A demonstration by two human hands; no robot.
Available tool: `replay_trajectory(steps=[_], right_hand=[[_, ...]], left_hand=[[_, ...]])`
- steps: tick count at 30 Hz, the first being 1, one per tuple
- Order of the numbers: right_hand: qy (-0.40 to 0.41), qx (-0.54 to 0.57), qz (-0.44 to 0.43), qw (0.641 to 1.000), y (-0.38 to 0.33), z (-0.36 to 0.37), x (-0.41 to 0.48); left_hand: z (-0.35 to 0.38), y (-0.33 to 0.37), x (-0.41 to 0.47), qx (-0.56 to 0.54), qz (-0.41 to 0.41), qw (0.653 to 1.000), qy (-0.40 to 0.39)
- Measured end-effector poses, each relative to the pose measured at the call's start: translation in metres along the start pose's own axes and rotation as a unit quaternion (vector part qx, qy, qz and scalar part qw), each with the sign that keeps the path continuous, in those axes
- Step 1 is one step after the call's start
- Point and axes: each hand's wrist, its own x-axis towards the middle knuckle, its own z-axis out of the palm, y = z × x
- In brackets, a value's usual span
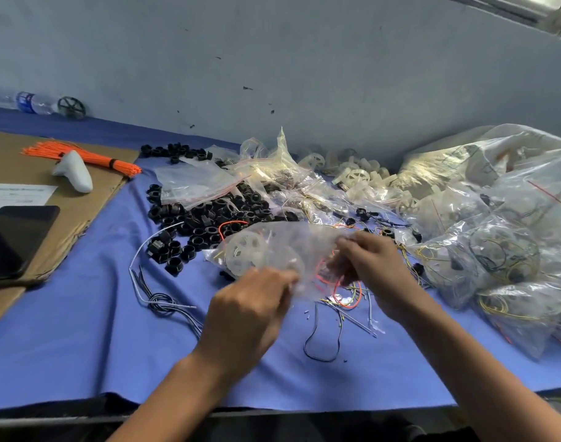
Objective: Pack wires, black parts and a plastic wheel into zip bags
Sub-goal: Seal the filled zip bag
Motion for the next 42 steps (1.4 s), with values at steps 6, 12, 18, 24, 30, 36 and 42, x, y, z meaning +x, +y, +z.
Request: replay_trajectory(steps=[6, 12, 18, 24, 30, 36, 42], right_hand=[[0.009, 0.129, -0.033, 0.991, -0.086, -0.015, 0.036], [-0.01, 0.079, -0.109, 0.991, -0.139, -0.036, 0.026], [-0.011, 0.005, -0.075, 0.997, -0.12, -0.055, 0.01], [-0.015, -0.047, 0.006, 0.999, -0.092, -0.07, -0.001], [-0.028, -0.081, -0.015, 0.996, -0.095, -0.071, -0.009], [-0.007, -0.134, -0.068, 0.989, -0.112, -0.072, -0.013], [0.066, -0.325, -0.294, 0.896, -0.134, -0.052, -0.028]], left_hand=[[-0.045, -0.024, 0.076, -0.118, -0.111, 0.977, 0.141], [-0.077, -0.023, 0.106, -0.249, -0.141, 0.944, 0.164], [-0.054, -0.016, 0.099, -0.38, -0.179, 0.904, 0.076], [-0.033, -0.018, 0.086, -0.402, -0.227, 0.887, 0.025], [-0.036, -0.012, 0.085, -0.343, -0.217, 0.912, 0.064], [-0.044, -0.011, 0.085, -0.315, -0.203, 0.924, 0.072], [-0.046, -0.005, 0.087, -0.311, -0.197, 0.927, 0.073]])
